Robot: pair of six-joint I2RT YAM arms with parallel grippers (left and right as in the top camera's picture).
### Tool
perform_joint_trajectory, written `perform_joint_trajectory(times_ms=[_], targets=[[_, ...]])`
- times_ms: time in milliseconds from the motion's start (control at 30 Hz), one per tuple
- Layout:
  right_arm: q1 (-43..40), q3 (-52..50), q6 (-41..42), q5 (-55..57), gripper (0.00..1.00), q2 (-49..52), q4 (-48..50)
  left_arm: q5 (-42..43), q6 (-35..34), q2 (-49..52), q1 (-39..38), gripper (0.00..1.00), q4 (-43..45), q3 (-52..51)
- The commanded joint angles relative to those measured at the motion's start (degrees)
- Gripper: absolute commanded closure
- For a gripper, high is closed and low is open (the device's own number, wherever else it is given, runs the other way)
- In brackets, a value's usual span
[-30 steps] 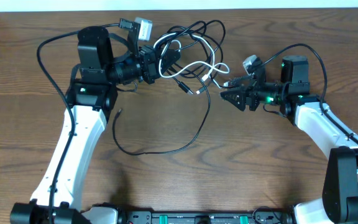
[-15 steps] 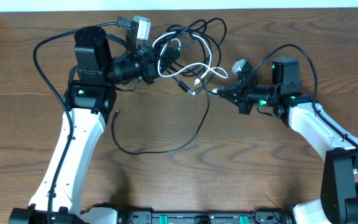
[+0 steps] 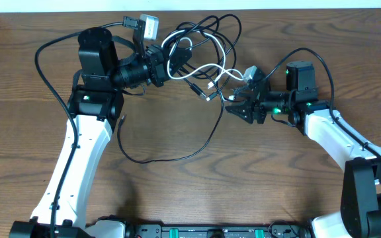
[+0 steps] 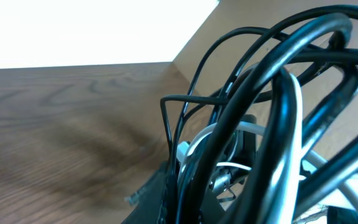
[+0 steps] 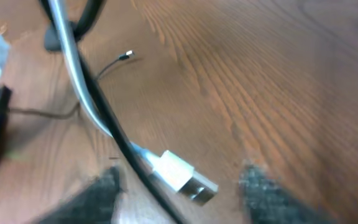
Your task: Untangle cables
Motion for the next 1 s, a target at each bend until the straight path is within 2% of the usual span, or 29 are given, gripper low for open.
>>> perform_joint_trajectory(times_ms=[0, 67, 100, 400, 633, 767, 967], targets=[[1.88, 0.31, -2.99, -0.79, 0.74, -0.55, -0.13, 1.33, -1.86, -1.55, 0.13, 0.92, 0.81, 0.61], [2.43, 0.31, -3.67, -0.79, 0.95, -0.55, -0.15, 1.11, -1.81, -1.55, 0.15, 0.92, 0.81, 0.61], [2.51, 0.31, -3.67, -0.79, 0.99, -0.55, -0.15, 1.11, -1.81, -1.55, 0.31, 0.92, 0.83, 0.61], [2.51, 0.31, -8.81, -3.02, 0.99, -0.57, -3.8, -0.39, -1.64, -1.55, 4.57, 0.92, 0.98, 0.61], [2.43, 0.31, -15.85, -15.04, 0.99, -0.57, -3.63, -2.4, 3.41, -1.53, 7.87, 0.93, -1.68, 0.61], [1.92, 0.31, -15.87, -15.69, 0.99, -0.61, -3.28, -7.19, 3.56, -1.53, 8.85, 0.92, -5.49, 0.61], [-0.94, 0.33, -15.52, -20.37, 0.98, -0.74, -2.51, -7.96, 5.27, -1.53, 8.96, 0.92, -8.39, 0.59]])
